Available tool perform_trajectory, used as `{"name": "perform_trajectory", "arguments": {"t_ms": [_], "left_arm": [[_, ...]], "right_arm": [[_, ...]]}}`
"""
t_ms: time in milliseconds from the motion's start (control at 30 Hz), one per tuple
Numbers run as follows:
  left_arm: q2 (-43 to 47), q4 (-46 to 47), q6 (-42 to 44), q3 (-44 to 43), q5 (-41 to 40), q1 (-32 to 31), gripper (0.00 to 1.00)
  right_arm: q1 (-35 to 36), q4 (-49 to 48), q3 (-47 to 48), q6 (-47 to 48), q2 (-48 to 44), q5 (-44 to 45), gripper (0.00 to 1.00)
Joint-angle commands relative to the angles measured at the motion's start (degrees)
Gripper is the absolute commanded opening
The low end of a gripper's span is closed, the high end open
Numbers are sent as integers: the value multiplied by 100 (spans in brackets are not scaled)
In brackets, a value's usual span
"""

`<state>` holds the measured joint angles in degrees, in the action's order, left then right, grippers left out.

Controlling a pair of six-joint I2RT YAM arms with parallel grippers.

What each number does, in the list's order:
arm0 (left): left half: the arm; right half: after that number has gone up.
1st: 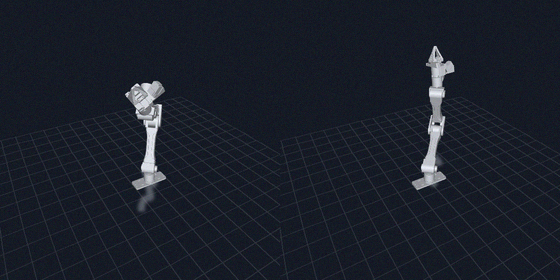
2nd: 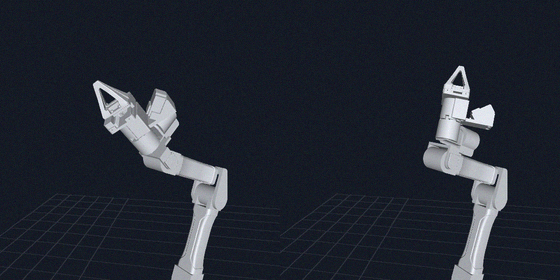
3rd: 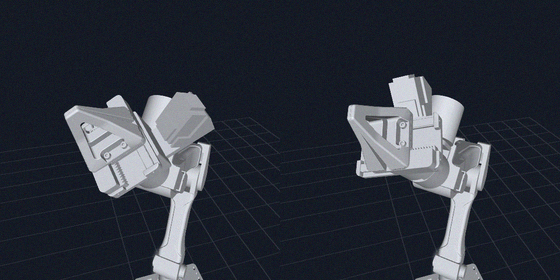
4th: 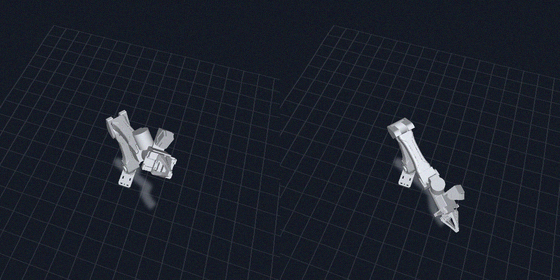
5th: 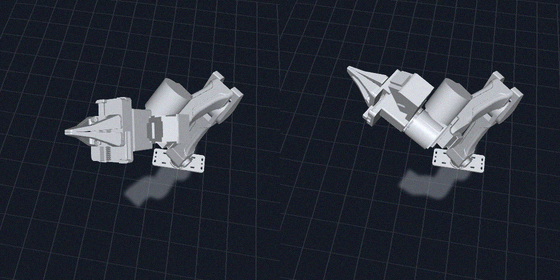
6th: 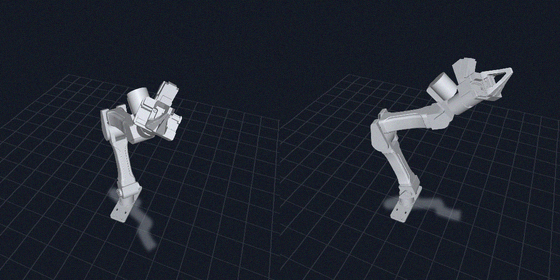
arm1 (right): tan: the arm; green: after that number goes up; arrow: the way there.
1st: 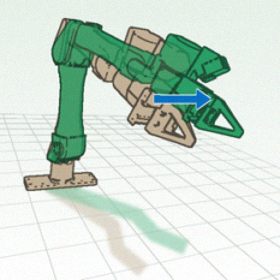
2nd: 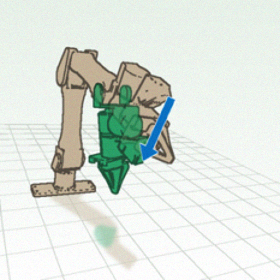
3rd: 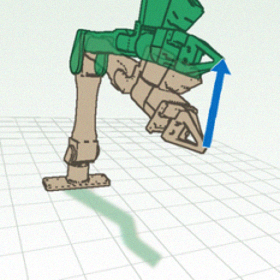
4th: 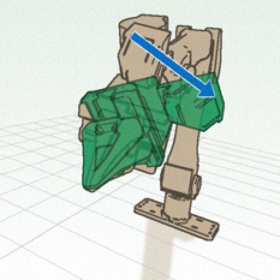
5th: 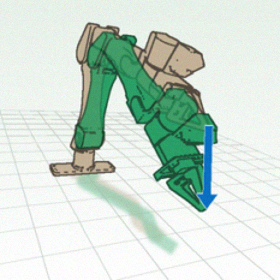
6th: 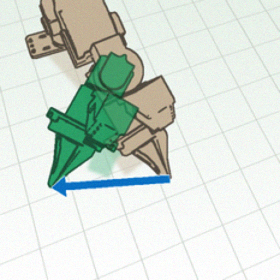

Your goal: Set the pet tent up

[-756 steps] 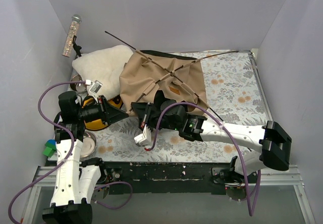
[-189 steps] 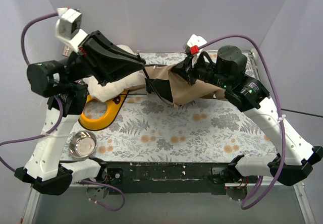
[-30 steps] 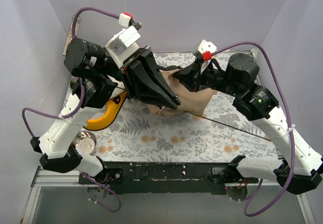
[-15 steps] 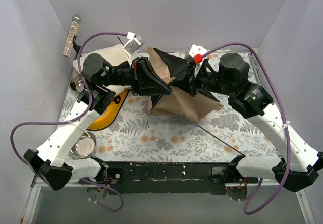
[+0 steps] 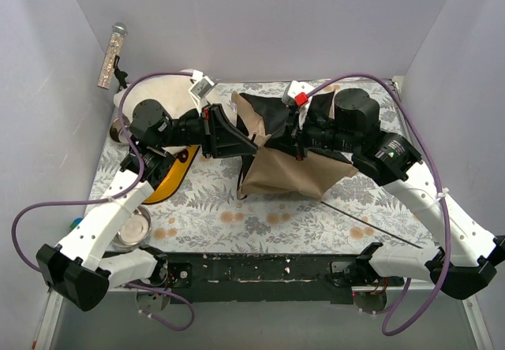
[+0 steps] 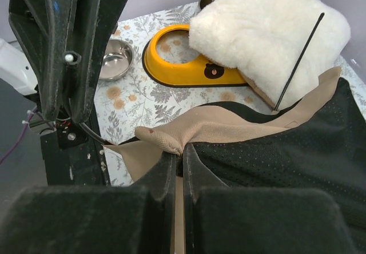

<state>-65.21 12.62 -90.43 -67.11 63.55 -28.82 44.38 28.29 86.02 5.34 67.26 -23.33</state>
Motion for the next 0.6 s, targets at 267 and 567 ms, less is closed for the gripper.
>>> {"name": "perform_trajectory", "arguments": {"t_ms": [267,567], "left_arm": [[202,-1957,535,892,352,-45,0],[-18,-2105,816,1025,254,-168,0]], "right_arm": [[-70,-1643,222,-253,-354,259,1],[-70,-1696,319,-411,-284,39,1]]}}
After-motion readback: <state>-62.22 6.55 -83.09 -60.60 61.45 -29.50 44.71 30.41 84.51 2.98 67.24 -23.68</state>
